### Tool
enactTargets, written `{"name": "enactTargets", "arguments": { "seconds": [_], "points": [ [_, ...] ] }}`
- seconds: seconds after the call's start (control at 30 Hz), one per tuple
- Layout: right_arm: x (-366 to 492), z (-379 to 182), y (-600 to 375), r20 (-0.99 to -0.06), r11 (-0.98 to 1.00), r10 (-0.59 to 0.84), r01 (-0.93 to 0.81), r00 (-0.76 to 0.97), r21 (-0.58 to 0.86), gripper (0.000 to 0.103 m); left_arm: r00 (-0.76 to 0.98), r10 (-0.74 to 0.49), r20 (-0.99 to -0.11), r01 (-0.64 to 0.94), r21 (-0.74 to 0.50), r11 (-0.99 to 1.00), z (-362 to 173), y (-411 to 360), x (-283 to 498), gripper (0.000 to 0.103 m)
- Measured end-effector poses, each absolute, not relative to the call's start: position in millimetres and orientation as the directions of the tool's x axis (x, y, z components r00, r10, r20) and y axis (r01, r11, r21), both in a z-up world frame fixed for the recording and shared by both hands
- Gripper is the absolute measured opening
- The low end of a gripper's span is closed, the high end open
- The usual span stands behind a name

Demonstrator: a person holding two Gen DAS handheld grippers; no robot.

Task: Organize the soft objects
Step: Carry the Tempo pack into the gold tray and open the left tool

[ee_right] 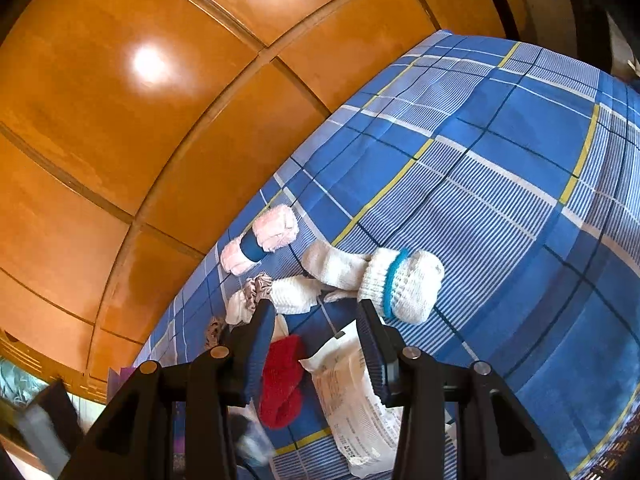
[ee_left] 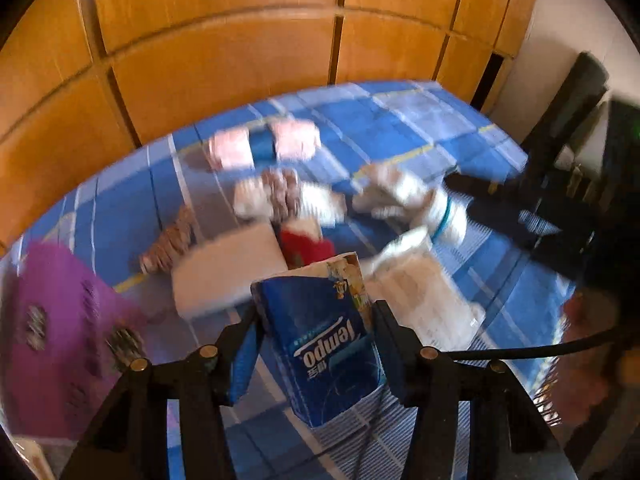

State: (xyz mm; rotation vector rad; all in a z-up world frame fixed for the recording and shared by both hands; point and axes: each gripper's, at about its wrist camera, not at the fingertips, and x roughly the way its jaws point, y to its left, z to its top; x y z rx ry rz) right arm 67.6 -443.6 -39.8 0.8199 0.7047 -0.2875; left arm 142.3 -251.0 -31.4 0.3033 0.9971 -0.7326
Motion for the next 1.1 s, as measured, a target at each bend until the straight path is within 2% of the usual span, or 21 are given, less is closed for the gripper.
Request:
{"name": "enactTargets", "arguments": {
  "seconds": [0.27, 0.5, 0.57, 0.87, 1.1],
  "points": [
    [72.8, -40.2, -435.3, -0.682, 0.697, 0.05, 0.464, 0.73, 0.547, 0.042, 0.436, -0.444, -0.783, 0.629, -0.088, 0.772, 37.1, -239.2, 187.0, 0.053],
    [83.0, -46.4, -423.8, -0.699, 0.731, 0.13, 0.409, 0.703, 0.546, 0.042, 0.301, -0.537, -0.788, 0.586, -0.291, 0.756, 51.4, -213.4, 221.8, 0.053],
    [84.1, -46.8, -421.4, -0.707, 0.739, 0.129, 0.407, 0.696, 0.536, 0.042, 0.294, -0.538, -0.79, 0.581, -0.299, 0.757, 47.6, -211.5, 219.4, 0.053],
    [86.7, -47.8, -418.2, -0.713, 0.743, 0.135, 0.405, 0.688, 0.532, 0.042, 0.391, -0.432, -0.813, 0.49, -0.213, 0.845, 48.6, -208.4, 255.7, 0.053],
    [93.8, -49.3, -406.8, -0.739, 0.78, 0.158, 0.376, 0.655, 0.5, 0.042, 0.558, -0.313, -0.769, 0.262, -0.195, 0.945, 78.6, -110.4, 295.8, 0.053]
  ]
}}
